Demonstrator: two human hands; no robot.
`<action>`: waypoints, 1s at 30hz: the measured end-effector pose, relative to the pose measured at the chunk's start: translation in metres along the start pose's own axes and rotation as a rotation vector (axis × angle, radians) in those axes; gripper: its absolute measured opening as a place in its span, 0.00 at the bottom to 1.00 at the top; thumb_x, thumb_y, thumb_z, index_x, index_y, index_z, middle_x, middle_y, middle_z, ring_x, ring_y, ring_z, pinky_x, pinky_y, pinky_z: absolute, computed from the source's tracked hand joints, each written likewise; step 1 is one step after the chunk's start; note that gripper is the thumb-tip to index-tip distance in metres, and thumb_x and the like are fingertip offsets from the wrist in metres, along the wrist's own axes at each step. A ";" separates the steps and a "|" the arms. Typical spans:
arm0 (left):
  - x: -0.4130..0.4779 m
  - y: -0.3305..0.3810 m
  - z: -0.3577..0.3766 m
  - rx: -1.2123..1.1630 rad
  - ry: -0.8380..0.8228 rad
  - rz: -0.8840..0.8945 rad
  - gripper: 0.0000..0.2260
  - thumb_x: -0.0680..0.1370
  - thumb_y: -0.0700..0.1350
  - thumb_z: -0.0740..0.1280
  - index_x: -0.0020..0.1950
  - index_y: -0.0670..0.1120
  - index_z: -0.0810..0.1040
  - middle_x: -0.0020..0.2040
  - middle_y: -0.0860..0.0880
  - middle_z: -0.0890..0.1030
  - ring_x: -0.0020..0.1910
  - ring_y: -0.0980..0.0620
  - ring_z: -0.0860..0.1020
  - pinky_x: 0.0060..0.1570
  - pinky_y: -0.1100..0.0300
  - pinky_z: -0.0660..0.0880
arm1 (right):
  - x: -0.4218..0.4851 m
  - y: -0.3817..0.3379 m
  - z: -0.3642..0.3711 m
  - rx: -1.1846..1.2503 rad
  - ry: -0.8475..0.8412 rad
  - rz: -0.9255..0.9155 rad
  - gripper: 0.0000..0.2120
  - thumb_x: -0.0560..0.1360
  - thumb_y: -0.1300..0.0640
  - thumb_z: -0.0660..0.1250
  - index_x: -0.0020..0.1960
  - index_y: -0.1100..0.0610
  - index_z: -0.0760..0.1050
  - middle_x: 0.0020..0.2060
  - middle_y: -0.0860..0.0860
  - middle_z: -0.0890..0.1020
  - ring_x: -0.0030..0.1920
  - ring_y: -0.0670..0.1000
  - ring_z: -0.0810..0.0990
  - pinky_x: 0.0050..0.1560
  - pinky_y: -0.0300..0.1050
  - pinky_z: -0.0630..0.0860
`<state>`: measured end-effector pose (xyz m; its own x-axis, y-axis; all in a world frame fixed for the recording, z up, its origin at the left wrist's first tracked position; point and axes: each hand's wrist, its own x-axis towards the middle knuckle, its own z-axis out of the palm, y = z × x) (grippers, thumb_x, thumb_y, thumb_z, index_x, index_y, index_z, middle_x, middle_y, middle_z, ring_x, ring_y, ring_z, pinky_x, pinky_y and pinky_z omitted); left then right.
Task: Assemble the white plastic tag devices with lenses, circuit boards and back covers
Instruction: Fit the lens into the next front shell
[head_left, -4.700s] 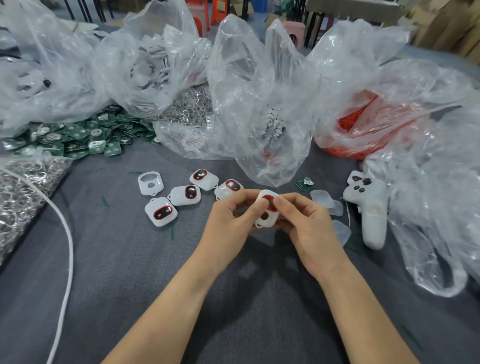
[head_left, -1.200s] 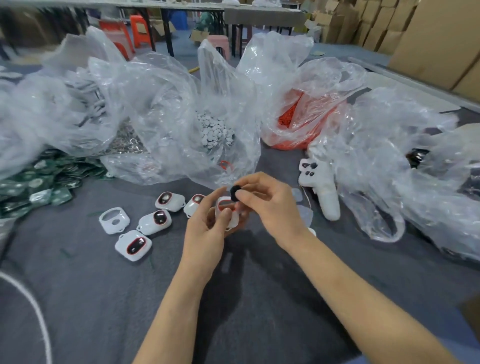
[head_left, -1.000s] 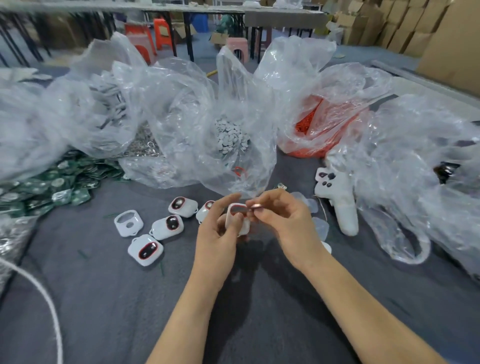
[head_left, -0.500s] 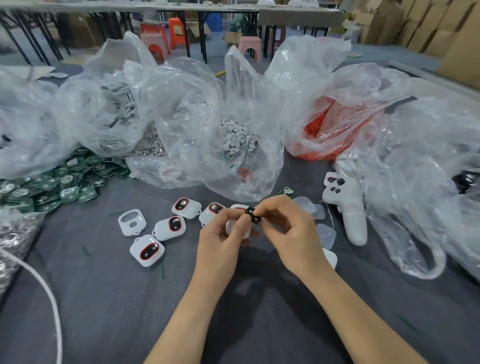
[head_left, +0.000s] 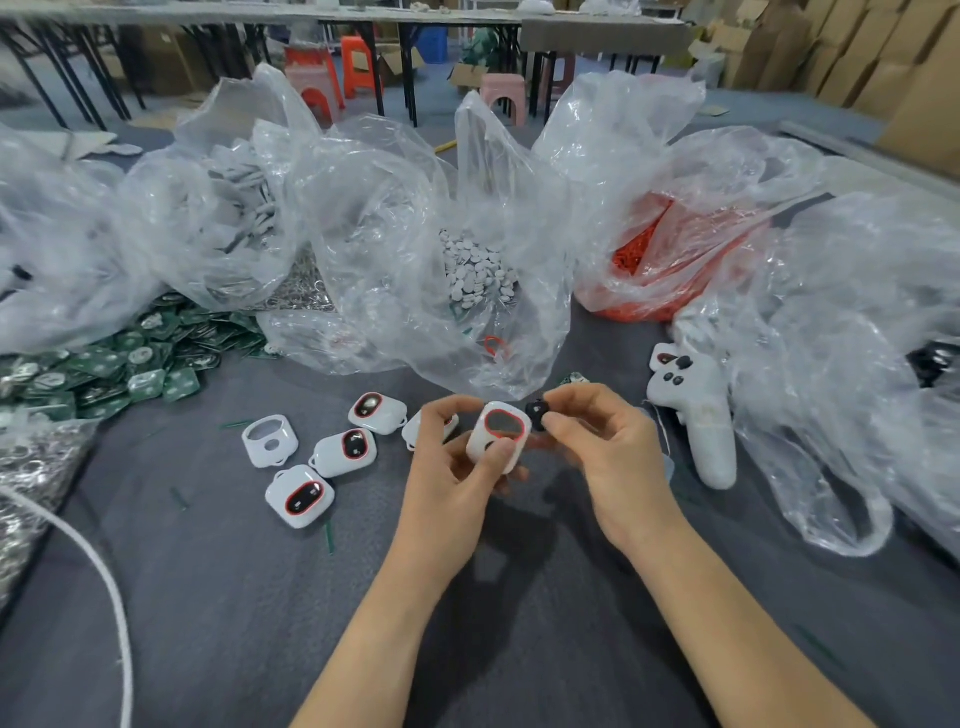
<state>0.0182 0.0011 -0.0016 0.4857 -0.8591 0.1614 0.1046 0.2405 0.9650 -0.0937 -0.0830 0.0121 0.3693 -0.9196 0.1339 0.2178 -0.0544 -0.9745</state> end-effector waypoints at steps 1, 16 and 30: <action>0.000 0.000 0.000 0.021 -0.016 0.001 0.11 0.75 0.40 0.69 0.54 0.49 0.71 0.43 0.49 0.84 0.35 0.51 0.81 0.34 0.64 0.74 | 0.000 0.001 -0.001 0.016 0.001 0.023 0.13 0.72 0.73 0.67 0.42 0.56 0.80 0.37 0.48 0.84 0.41 0.47 0.83 0.44 0.40 0.80; -0.001 0.000 -0.001 0.203 -0.036 0.044 0.12 0.77 0.37 0.69 0.55 0.52 0.76 0.44 0.55 0.84 0.40 0.58 0.82 0.35 0.68 0.75 | -0.005 -0.005 0.000 0.095 -0.139 0.237 0.13 0.66 0.66 0.73 0.50 0.61 0.79 0.45 0.58 0.84 0.48 0.58 0.84 0.50 0.52 0.81; -0.004 -0.001 0.002 0.245 -0.049 0.070 0.09 0.77 0.38 0.69 0.52 0.51 0.78 0.38 0.52 0.83 0.35 0.55 0.81 0.36 0.66 0.75 | -0.005 -0.011 -0.004 0.016 -0.202 0.159 0.10 0.69 0.69 0.71 0.45 0.56 0.80 0.36 0.52 0.83 0.37 0.46 0.82 0.35 0.34 0.75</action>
<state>0.0142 0.0032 -0.0028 0.4407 -0.8668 0.2334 -0.1441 0.1883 0.9715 -0.1013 -0.0796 0.0213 0.5725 -0.8198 0.0145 0.1563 0.0918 -0.9834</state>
